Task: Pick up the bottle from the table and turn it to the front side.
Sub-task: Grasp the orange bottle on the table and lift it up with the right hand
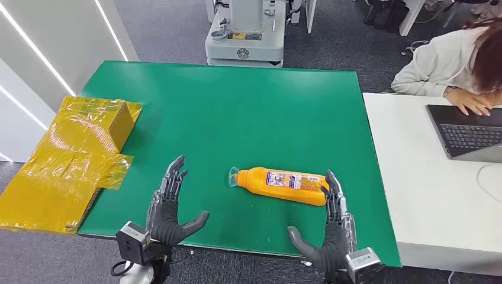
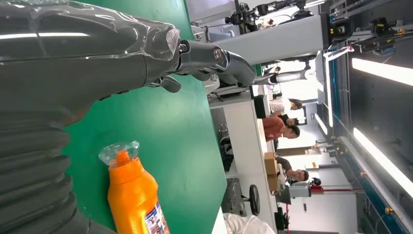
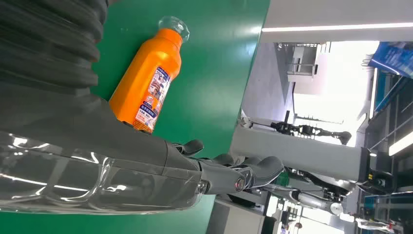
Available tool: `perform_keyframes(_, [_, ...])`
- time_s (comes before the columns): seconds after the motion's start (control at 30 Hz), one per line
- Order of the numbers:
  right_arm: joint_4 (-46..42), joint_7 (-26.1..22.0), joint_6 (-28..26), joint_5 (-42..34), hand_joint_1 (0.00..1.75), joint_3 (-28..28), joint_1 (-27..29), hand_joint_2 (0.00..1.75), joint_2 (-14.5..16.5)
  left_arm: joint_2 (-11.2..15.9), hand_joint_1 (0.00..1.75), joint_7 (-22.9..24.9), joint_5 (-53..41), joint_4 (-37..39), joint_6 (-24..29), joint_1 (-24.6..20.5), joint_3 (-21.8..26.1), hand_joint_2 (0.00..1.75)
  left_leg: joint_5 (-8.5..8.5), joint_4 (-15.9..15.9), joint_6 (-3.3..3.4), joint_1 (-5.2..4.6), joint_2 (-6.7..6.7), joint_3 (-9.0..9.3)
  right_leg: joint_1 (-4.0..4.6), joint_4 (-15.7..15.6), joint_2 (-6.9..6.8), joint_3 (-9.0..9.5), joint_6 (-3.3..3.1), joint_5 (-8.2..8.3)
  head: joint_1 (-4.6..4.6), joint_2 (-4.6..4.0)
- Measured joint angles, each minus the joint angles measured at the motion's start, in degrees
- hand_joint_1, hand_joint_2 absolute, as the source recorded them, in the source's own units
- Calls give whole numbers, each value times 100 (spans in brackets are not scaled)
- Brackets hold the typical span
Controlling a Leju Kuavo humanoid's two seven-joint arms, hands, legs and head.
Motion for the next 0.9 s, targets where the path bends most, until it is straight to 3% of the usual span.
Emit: perform_keyframes(0.9, [-12, 95, 207, 154, 0, -200, -94, 175, 172, -166, 0, 211, -186, -9, -221, -30, 34, 175, 0, 0, 0, 0, 0, 1, 0, 0, 0, -1, 0, 0, 0, 0])
